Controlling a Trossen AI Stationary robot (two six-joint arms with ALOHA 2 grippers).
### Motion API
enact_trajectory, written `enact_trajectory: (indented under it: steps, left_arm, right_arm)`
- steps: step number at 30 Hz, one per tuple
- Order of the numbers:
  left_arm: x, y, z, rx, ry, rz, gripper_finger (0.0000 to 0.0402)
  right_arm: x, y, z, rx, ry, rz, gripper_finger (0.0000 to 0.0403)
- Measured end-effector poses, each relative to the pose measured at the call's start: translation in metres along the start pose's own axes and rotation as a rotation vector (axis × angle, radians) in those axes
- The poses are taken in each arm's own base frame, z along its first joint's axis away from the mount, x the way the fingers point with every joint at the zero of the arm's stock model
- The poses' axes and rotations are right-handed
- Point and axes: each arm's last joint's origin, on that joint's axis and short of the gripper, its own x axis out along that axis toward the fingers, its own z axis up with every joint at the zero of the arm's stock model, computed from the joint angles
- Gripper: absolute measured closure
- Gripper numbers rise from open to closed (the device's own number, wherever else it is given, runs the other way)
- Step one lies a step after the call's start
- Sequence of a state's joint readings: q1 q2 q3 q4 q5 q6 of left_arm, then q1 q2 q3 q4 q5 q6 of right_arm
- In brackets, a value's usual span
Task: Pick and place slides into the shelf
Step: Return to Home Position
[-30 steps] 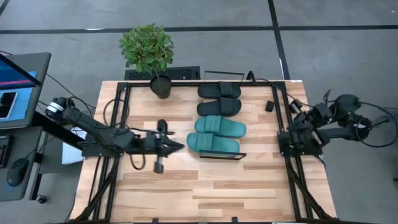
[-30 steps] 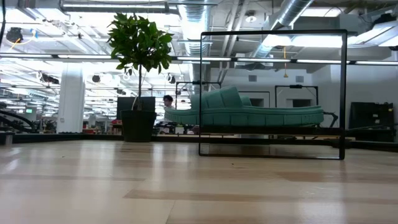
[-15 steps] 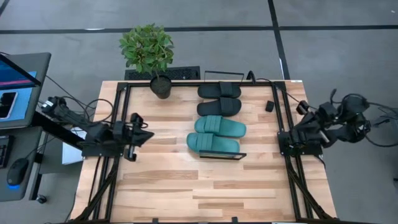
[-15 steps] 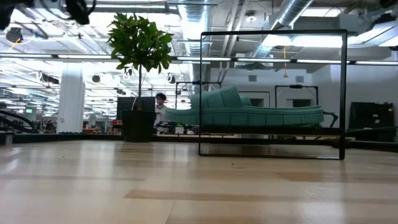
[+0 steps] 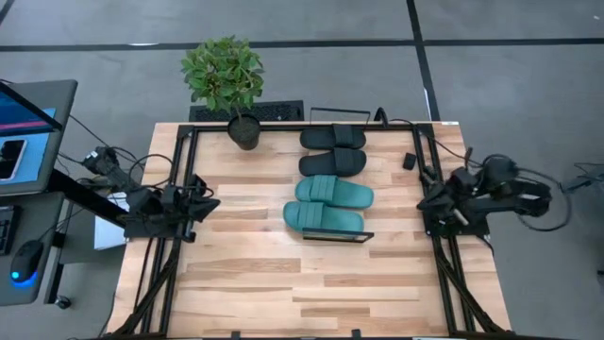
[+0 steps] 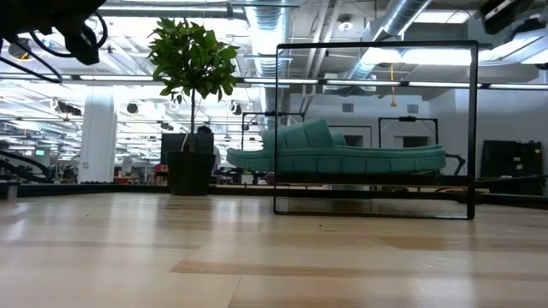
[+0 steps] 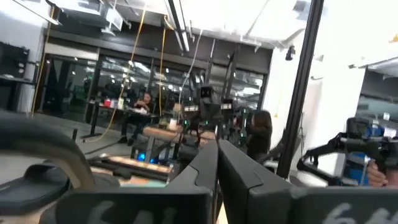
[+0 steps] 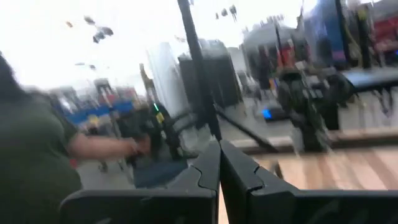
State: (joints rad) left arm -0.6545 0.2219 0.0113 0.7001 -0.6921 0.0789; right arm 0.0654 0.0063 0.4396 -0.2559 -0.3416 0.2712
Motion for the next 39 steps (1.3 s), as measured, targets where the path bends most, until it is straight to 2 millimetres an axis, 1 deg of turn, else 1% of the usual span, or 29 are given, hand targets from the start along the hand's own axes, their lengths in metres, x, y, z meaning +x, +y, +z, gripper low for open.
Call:
enact_trajectory:
  steps: [2,5,8,10,12,15,18,20,26,32,39]
  left_arm:
    - [-0.001,0.000,0.000,0.004,0.006,-0.007,0.0401]
    - [-0.002,-0.001,0.002,0.012,-0.005,-0.016,0.0401]
    - [-0.002,-0.001,0.000,0.026,0.010,-0.015,0.0401]
    - [-0.002,-0.001,-0.002,0.015,0.023,-0.016,0.0401]
    - [-0.003,-0.001,-0.004,0.004,0.044,-0.017,0.0401]
    - [-0.003,-0.001,-0.007,-0.020,0.064,-0.012,0.0401]
    - [-0.003,-0.001,-0.009,-0.021,0.081,-0.001,0.0401]
    - [-0.003,0.000,-0.009,-0.016,0.087,0.001,0.0401]
    - [-0.004,0.001,-0.015,0.002,0.137,0.034,0.0401]
    - [-0.004,0.002,-0.017,-0.091,0.146,0.095,0.0401]
    - [-0.006,0.003,-0.028,0.007,0.241,0.085,0.0401]
  right_arm:
    - [0.008,-0.006,-0.013,0.018,-0.036,0.029,0.0403]
    - [0.019,-0.016,-0.041,0.050,-0.027,0.088,0.0403]
    - [0.023,-0.021,-0.058,0.052,-0.084,0.147,0.0403]
    - [0.026,-0.027,-0.076,0.076,-0.064,0.155,0.0403]
    - [0.027,-0.031,-0.088,0.091,-0.062,0.158,0.0403]
    - [0.028,-0.032,-0.090,0.099,-0.036,0.149,0.0403]
    - [0.027,-0.031,-0.090,0.048,-0.043,0.165,0.0403]
    - [0.027,-0.031,-0.092,0.041,-0.019,0.165,0.0403]
    - [0.027,-0.036,-0.108,0.119,0.135,0.106,0.0403]
    - [0.027,-0.037,-0.108,0.156,0.138,0.089,0.0403]
    - [0.027,-0.037,-0.108,0.157,0.138,0.089,0.0403]
